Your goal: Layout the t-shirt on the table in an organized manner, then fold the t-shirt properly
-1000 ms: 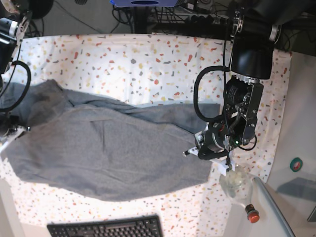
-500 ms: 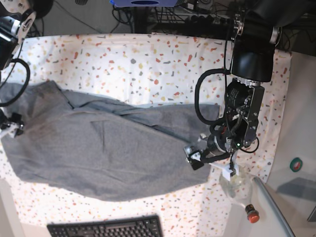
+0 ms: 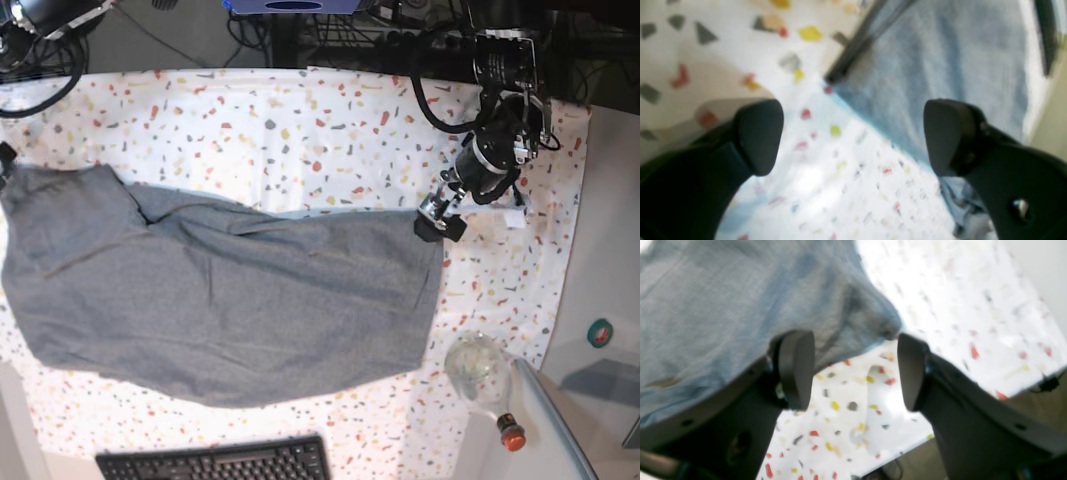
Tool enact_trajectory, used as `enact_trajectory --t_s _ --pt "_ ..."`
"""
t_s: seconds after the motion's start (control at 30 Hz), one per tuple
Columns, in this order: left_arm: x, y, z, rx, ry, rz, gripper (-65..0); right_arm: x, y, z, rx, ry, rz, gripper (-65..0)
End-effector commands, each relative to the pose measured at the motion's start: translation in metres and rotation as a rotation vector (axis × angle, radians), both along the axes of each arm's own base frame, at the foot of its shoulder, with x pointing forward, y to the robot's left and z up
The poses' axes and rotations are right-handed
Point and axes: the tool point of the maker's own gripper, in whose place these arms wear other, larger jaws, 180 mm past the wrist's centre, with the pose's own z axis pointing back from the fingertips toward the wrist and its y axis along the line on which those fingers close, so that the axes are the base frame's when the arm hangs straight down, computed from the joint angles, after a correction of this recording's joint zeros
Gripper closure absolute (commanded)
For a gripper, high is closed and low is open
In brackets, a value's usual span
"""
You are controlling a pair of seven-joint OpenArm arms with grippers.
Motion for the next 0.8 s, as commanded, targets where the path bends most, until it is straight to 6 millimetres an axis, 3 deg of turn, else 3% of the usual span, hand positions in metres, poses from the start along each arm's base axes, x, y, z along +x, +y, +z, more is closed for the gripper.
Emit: enact_trajectory --t_s 0.0,0.13,0.33,0.5,0.77 --pt "0.010 0.002 0.010 0.007 -0.041 0.002 -63.8 0.006 0.001 0.004 -0.002 -0.040 0.022 -41.0" --pt "0.017 -0.007 0.005 -0.011 -0.069 -0.049 -63.8 -0.003 0.015 -0.026 0.123 -0.061 0.036 -42.5" --pt "0.029 -0.011 -0.016 -0.055 -0.026 -0.041 -63.8 -0.008 0.010 -0.055 0.274 -0.112 -0.063 -42.5" --pt "0.046 -0.016 -0.013 -0.069 -0.038 -0.047 -63.7 0.013 -0.006 -0.069 0.333 -0.177 -0.118 -42.5" --pt "0.044 -0.012 -0.015 -0.064 -0.029 -0.046 -62.9 0.037 -0.023 -0.092 0.432 -0.238 -0.192 -42.5"
